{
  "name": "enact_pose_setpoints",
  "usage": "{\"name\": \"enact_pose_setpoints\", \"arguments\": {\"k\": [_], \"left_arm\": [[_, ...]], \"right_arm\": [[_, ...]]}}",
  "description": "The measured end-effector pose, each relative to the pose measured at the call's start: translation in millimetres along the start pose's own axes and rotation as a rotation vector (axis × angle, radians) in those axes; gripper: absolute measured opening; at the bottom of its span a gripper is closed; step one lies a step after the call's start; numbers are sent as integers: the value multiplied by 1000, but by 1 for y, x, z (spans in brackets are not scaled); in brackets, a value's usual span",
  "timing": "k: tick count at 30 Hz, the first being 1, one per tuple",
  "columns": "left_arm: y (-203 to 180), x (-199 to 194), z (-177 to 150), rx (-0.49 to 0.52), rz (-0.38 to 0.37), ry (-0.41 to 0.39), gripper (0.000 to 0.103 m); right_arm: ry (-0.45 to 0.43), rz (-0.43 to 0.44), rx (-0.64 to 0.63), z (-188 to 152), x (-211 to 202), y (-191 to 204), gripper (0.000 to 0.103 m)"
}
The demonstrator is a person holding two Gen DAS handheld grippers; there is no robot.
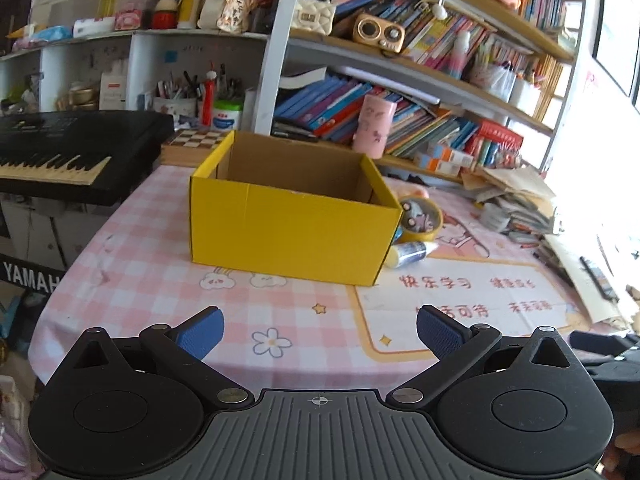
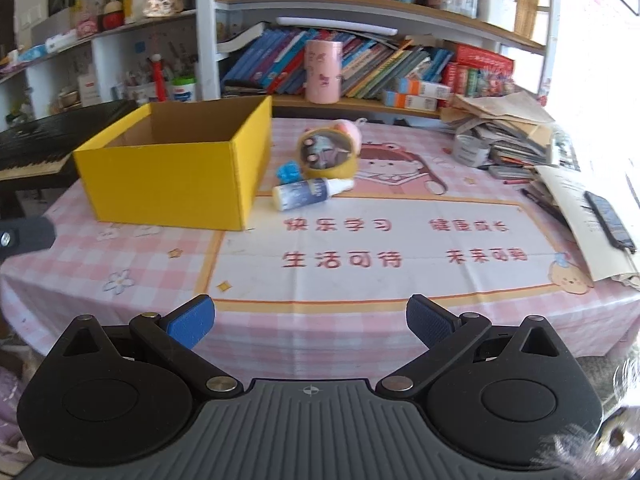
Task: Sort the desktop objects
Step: 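Move both tools toward the spray bottle and yellow tape roll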
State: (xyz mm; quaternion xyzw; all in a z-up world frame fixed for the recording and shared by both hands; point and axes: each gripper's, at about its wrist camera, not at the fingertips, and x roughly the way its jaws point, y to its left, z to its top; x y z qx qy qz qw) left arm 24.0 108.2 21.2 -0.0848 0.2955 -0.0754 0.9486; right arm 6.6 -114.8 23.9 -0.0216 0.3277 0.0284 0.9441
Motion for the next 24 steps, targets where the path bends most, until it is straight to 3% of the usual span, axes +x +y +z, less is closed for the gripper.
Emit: {"name": "enact_pose_setpoints", "arguments": {"k": [5,14,24], "left_arm": [[-8,12,0,15,0,32,103],[-26,36,4,28,-18,93,103],[-56,56,13,76,-48,82,103]], "right_arm": [[18,-57,6,1,8,-8,103],[-11,-26,4,9,15,-21,103],[12,-41,4,21,39,-43,103]]}}
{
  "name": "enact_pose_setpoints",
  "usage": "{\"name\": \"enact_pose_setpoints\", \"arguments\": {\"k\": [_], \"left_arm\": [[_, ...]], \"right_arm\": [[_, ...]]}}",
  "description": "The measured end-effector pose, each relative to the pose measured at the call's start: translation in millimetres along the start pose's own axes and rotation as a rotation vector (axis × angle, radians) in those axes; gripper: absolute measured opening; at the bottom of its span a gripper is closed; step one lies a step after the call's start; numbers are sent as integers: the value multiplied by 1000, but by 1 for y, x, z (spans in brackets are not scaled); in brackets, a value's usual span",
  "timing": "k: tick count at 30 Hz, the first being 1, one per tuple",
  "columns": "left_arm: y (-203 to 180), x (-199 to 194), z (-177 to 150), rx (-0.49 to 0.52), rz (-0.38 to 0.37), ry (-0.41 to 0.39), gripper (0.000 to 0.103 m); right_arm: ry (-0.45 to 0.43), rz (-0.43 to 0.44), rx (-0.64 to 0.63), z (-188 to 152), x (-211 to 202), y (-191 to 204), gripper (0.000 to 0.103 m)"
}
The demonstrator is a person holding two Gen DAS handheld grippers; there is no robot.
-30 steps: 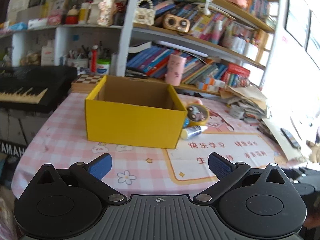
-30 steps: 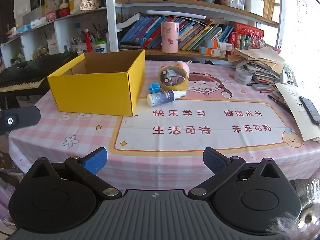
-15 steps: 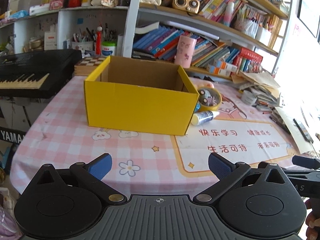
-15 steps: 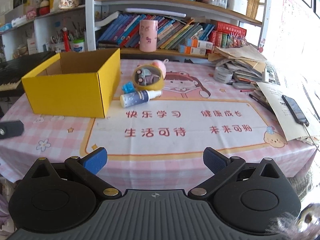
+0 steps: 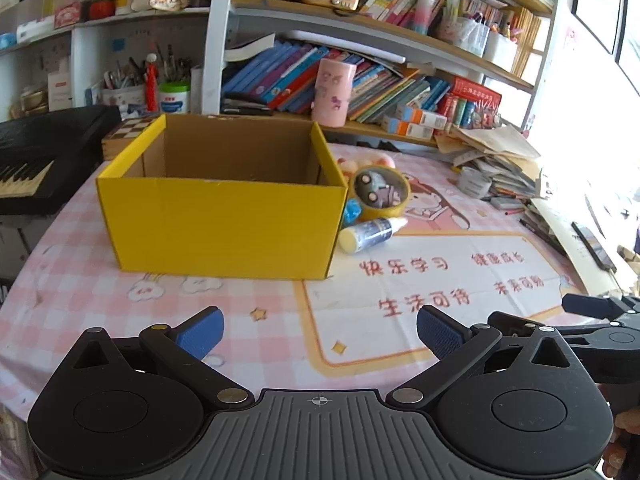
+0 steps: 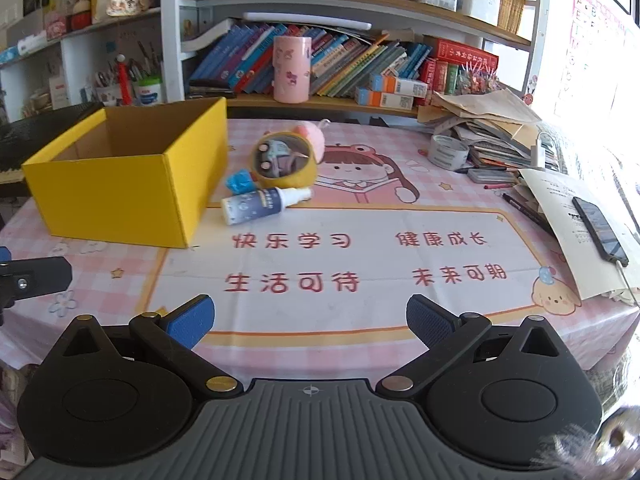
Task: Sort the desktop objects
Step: 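Move both tools toward the spray bottle and yellow tape roll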
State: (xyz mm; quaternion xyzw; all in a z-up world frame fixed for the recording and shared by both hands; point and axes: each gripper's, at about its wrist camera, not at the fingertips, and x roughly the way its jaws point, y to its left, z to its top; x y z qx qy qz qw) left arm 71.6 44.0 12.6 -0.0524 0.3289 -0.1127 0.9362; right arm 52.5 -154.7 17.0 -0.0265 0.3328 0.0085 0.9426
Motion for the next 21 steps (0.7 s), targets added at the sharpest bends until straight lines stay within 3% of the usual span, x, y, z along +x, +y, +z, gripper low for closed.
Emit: {"name": "enact_pose_setpoints", "arguments": {"k": [7,21], "left_arm": [[-8,25,14,-76,23,5,103],[-65,74,41,-74,39,28,103]], "right_arm": [[7,2,9,12,20,-27,103],[8,93,-60,51,69,-77,102]]}}
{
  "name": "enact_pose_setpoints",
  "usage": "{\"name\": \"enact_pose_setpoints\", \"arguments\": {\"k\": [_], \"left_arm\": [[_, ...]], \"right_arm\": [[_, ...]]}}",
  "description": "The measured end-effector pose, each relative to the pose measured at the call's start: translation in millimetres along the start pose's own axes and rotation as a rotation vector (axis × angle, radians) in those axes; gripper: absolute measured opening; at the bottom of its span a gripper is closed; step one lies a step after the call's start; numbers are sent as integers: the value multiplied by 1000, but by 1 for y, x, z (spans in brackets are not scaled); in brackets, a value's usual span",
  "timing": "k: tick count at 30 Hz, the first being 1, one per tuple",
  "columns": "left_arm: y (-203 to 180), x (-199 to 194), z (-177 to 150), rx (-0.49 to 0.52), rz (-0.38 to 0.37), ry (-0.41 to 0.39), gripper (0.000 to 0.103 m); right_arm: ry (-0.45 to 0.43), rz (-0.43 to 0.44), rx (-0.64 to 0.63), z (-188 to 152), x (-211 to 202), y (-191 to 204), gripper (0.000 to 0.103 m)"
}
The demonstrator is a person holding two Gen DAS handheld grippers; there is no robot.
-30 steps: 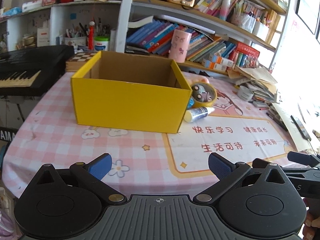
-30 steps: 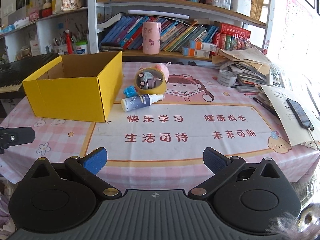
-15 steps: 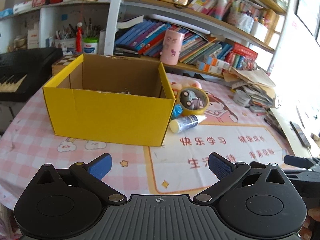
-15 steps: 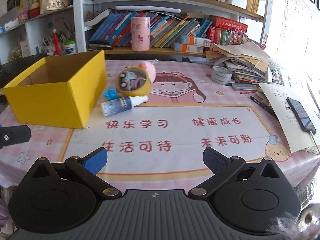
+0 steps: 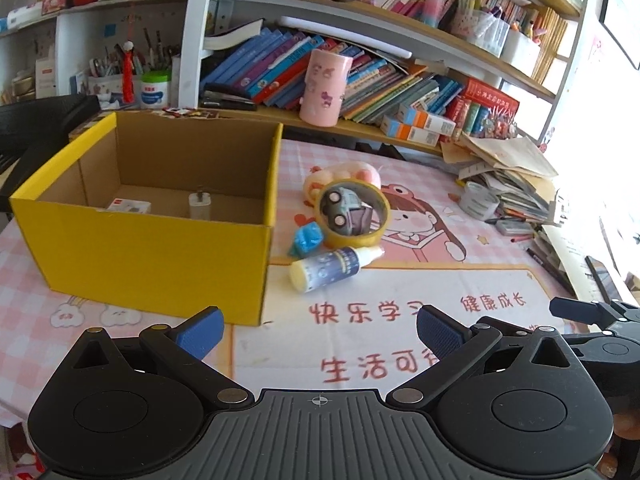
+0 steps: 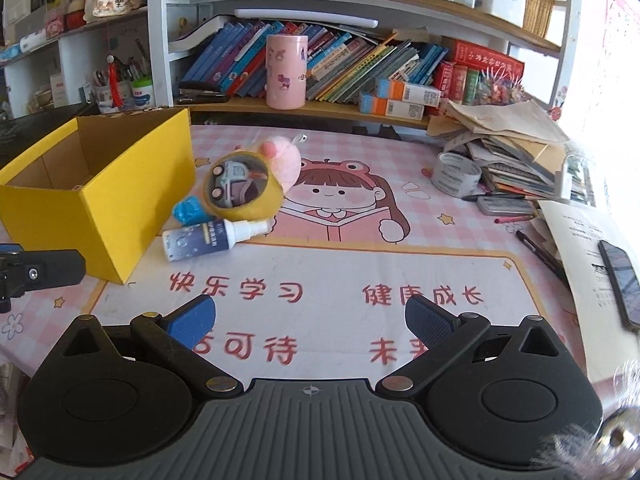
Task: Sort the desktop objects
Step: 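Move both tools toward the spray bottle and yellow tape roll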
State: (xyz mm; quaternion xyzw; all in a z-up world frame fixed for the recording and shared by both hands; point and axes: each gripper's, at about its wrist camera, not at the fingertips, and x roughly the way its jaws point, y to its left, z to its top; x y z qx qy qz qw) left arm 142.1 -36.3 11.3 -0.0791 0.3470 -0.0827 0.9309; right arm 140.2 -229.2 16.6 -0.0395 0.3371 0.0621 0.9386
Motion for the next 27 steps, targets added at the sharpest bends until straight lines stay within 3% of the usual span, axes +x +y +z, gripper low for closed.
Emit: {"name": "enact_pose_setpoints", "arguments": {"k": [22,27], "left_arm": [[-63,44,19,-16,161,-52,103],[-70,58,21,1,158,-41,103]], "right_arm": [[-10,102,-86,36,58,-76,99],[-26,117,-94,44,67,-84,99]]}}
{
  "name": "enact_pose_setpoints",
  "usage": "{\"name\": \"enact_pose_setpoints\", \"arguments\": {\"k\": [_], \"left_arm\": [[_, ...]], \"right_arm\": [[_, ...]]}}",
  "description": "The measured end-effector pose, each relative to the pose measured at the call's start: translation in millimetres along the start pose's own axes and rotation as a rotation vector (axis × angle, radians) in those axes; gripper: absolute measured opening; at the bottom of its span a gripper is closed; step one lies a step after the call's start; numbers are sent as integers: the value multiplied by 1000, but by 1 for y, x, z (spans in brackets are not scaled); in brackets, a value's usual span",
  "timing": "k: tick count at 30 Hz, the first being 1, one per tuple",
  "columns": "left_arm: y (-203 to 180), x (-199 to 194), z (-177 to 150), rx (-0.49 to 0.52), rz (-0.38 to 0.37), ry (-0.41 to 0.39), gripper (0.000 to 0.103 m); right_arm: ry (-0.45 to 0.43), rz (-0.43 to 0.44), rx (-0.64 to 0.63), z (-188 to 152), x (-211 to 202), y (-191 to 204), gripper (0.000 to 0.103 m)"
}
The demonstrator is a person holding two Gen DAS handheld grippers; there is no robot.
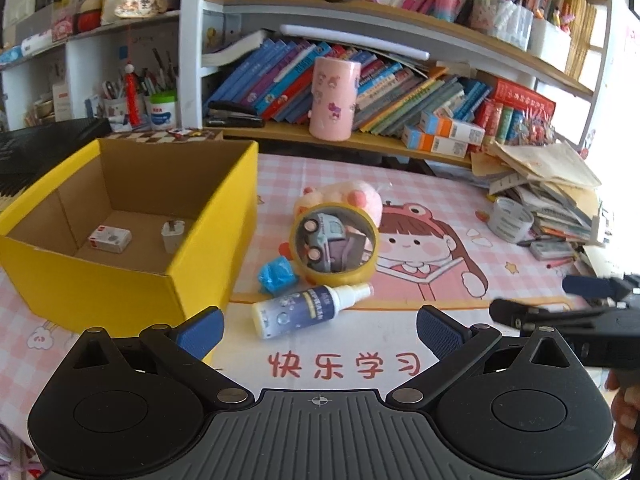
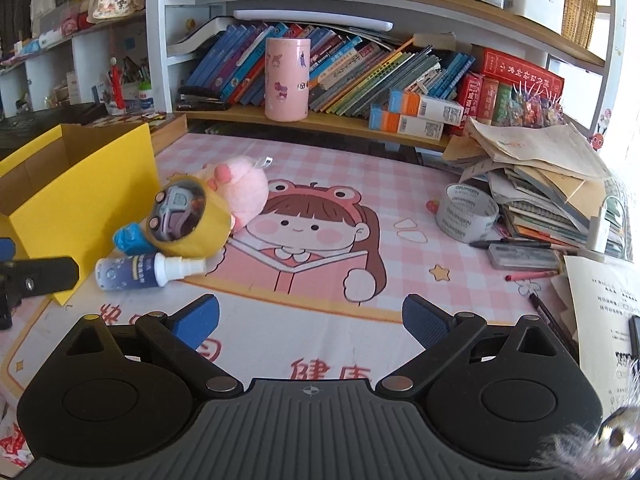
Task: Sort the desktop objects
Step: 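Move both tools toward the spray bottle and yellow tape roll, then close the left tool on the spray bottle while the right tool grasps the tape roll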
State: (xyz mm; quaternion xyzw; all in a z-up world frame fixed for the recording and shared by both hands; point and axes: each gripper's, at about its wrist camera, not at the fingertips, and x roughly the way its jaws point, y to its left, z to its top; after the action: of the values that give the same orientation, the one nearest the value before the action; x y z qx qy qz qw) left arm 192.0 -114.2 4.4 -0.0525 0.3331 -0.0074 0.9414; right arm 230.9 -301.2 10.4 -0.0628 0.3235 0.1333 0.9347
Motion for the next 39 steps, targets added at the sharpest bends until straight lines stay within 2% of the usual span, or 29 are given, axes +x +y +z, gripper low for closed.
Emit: {"name": "enact_pose_setpoints", "arguments": {"k": [6,16,21,25,28,29,30,32,34,36,39], "left_arm": [[-4,22,-2,11,-27,17,102],[-13,64,3,97,60,33,101],[-19,88,6,111,60,72,101],[-27,100,4,171,120,84,97],[-26,112,-2,196,170,110,88],[-23,113,-2,195,175,118,81],[-20,114,-4,192,173,121,80],[-17,113,-4,182,148,133,76],[-16,109,-4,168,112,139,66],[-15,100,-3,125,52,143,53],[-17,89,-6,108,4,148,44]], "right_arm": [[-10,5,0,9,13,-8,99],[-22,63,-3,30,28,-5,99],[-13,95,-20,32,32,0,99],[0,105,-12,31,32,-2,99],[13,111,-6,29,32,-4,99],[17,112,-7,28,31,-4,99],[21,113,-8,27,31,-5,99],[25,114,-10,25,31,-6,99],[31,117,-9,24,31,-6,99],[36,121,-8,24,32,-6,99],[35,129,-12,26,34,-4,99]]}}
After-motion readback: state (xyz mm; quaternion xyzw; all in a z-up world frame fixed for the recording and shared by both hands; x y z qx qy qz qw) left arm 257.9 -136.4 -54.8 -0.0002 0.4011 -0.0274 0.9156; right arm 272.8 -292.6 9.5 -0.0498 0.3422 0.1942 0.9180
